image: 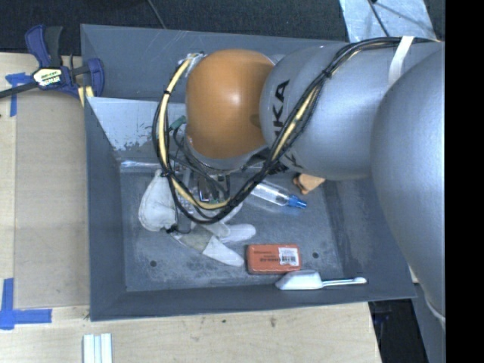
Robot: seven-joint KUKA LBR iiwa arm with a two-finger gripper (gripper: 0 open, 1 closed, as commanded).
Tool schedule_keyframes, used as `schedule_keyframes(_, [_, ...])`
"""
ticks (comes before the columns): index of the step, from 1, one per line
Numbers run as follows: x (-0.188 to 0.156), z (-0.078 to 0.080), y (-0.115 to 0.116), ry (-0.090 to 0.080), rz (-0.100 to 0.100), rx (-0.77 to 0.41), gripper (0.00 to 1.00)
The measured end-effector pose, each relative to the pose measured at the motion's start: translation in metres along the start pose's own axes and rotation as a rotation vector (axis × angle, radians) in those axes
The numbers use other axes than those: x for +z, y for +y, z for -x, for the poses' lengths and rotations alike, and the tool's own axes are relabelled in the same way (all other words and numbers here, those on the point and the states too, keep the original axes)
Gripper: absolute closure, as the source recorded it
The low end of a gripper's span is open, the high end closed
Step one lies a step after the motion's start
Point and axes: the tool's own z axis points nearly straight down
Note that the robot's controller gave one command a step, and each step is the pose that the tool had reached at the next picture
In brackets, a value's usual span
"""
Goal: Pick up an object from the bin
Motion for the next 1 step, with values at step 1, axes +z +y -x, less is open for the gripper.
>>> schedule_keyframes(1, [-0.0049,0.0021,-0.0011,-0.008,0.002,0.004,0.00])
